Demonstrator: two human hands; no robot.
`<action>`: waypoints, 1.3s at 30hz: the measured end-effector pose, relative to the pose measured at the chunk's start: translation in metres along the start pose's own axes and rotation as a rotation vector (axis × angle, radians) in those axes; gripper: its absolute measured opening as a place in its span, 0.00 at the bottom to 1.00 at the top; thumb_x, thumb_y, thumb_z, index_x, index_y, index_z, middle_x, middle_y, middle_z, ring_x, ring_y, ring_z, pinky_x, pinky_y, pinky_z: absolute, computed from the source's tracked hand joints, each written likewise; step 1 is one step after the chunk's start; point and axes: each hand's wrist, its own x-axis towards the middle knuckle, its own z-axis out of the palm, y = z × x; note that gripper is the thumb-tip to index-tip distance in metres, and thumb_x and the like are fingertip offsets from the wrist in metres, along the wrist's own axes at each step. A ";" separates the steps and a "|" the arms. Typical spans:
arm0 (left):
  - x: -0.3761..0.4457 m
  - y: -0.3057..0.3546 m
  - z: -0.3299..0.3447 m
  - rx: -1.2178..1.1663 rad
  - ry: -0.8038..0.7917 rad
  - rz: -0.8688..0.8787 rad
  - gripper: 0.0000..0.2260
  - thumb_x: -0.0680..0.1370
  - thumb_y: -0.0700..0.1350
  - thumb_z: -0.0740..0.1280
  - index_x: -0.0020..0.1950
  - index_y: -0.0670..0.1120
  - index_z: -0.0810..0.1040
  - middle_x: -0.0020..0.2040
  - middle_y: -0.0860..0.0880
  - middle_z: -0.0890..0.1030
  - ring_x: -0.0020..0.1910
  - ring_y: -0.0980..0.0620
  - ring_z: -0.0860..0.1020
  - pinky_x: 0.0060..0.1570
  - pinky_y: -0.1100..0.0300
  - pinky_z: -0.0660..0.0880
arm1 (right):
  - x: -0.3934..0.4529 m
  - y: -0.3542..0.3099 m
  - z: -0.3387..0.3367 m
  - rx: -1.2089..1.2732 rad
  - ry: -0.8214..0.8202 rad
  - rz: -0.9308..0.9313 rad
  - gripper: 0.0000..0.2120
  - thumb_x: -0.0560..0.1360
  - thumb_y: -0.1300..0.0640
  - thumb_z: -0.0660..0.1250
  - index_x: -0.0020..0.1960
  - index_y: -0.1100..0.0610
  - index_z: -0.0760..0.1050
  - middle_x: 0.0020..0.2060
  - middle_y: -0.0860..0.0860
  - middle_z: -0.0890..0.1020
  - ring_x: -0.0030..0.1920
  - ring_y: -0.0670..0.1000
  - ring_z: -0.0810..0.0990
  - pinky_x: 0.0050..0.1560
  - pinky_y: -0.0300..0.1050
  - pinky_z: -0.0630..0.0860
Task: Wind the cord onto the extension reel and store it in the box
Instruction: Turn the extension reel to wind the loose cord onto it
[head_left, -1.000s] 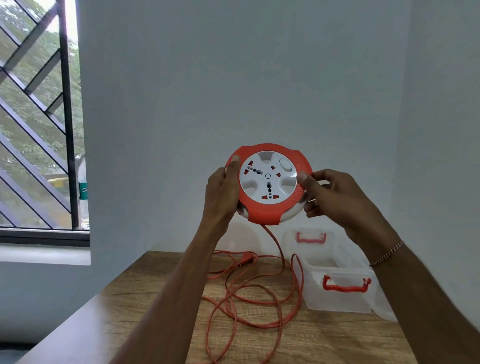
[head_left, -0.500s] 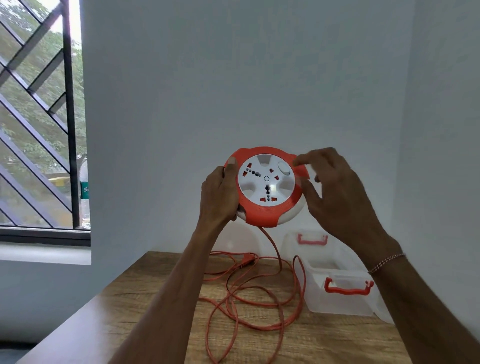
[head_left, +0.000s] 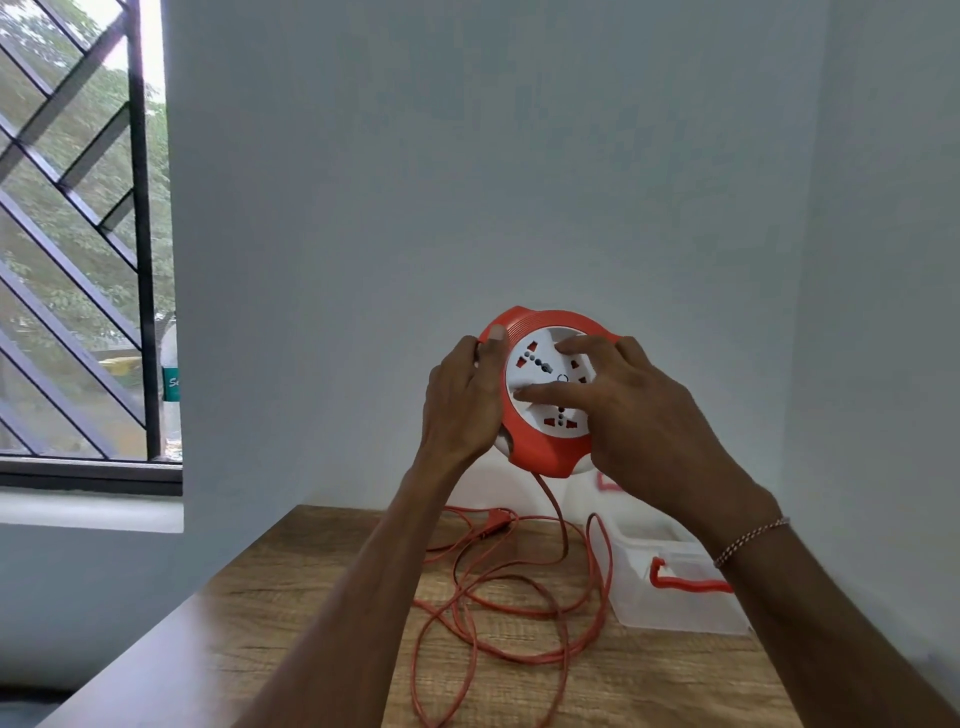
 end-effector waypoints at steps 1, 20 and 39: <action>0.000 0.000 0.000 0.002 -0.002 0.003 0.22 0.80 0.62 0.53 0.52 0.47 0.77 0.43 0.50 0.83 0.39 0.50 0.83 0.43 0.51 0.83 | -0.001 0.000 0.000 -0.025 -0.003 0.007 0.33 0.68 0.53 0.74 0.68 0.36 0.65 0.72 0.52 0.63 0.69 0.57 0.63 0.58 0.55 0.74; -0.002 0.002 0.007 0.011 -0.019 0.014 0.23 0.79 0.64 0.53 0.54 0.48 0.77 0.45 0.52 0.83 0.40 0.51 0.83 0.44 0.51 0.83 | 0.005 0.003 0.013 0.128 0.267 0.292 0.30 0.71 0.33 0.59 0.62 0.52 0.77 0.50 0.53 0.85 0.44 0.55 0.84 0.46 0.47 0.79; 0.000 0.000 0.006 0.005 0.004 0.011 0.27 0.75 0.68 0.51 0.53 0.49 0.77 0.45 0.51 0.83 0.41 0.50 0.83 0.46 0.49 0.83 | -0.001 -0.002 -0.005 -0.043 0.008 0.129 0.27 0.70 0.45 0.70 0.68 0.37 0.67 0.68 0.51 0.70 0.63 0.54 0.68 0.56 0.50 0.74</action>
